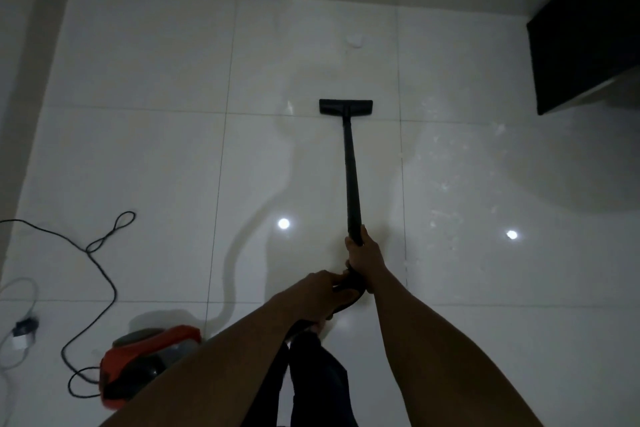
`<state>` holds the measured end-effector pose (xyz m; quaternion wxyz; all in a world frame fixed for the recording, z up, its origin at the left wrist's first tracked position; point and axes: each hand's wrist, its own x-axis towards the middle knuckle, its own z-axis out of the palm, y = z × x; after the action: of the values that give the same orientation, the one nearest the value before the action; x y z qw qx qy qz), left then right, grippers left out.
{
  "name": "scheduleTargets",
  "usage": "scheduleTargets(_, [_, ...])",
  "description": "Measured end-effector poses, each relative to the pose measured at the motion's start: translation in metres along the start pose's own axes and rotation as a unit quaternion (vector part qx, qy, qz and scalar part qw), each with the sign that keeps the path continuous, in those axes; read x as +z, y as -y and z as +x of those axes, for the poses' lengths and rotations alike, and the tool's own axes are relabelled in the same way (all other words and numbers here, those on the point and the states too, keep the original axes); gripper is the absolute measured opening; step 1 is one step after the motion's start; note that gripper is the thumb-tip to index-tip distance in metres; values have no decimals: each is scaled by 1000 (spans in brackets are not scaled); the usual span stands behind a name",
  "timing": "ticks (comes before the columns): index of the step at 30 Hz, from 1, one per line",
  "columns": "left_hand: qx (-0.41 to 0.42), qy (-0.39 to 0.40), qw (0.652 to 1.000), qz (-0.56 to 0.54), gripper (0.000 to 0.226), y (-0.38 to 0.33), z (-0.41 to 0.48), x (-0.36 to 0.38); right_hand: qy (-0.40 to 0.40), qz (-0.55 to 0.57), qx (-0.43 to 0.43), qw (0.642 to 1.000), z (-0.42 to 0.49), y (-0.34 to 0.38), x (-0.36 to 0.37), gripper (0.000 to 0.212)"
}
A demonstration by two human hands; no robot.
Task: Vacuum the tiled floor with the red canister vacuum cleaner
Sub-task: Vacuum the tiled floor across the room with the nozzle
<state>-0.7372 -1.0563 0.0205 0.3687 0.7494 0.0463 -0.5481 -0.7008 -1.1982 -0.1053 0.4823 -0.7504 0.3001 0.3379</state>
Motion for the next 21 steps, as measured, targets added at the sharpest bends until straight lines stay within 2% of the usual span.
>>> scheduleTargets(7, [-12, -13, 998, -58, 54, -42, 38, -92, 6, 9, -21, 1000, 69, 82, -3, 61])
scheduleTargets(8, [-12, -28, 994, -102, 60, -48, 46, -108, 6, 15, -15, 1000, 82, 94, -2, 61])
scheduleTargets(9, [-14, -54, 986, -155, 76, -53, 54, -125, 3, 23, -9, 1000, 95, 106, -2, 62])
scheduleTargets(10, [-19, -64, 982, -178, 94, -57, 62, -140, 0, 29, -6, 1000, 108, 119, -1, 64])
scheduleTargets(11, [-26, -53, 983, -174, 100, -63, 68, -156, -4, 33, -2, 999, 121, 129, 0, 65])
scheduleTargets(14, [-32, -38, 995, -90, 77, -78, 91, -197, -6, 32, 6, 999, 159, 168, 3, 67])
scheduleTargets(18, [-25, -31, 992, -117, 65, -83, 123, -251, -11, 38, 10, 999, 201, 220, 2, 66])
scheduleTargets(21, [18, -29, 997, -63, 61, -84, 147, -288, -6, 33, 6, 999, 229, 254, -2, 67])
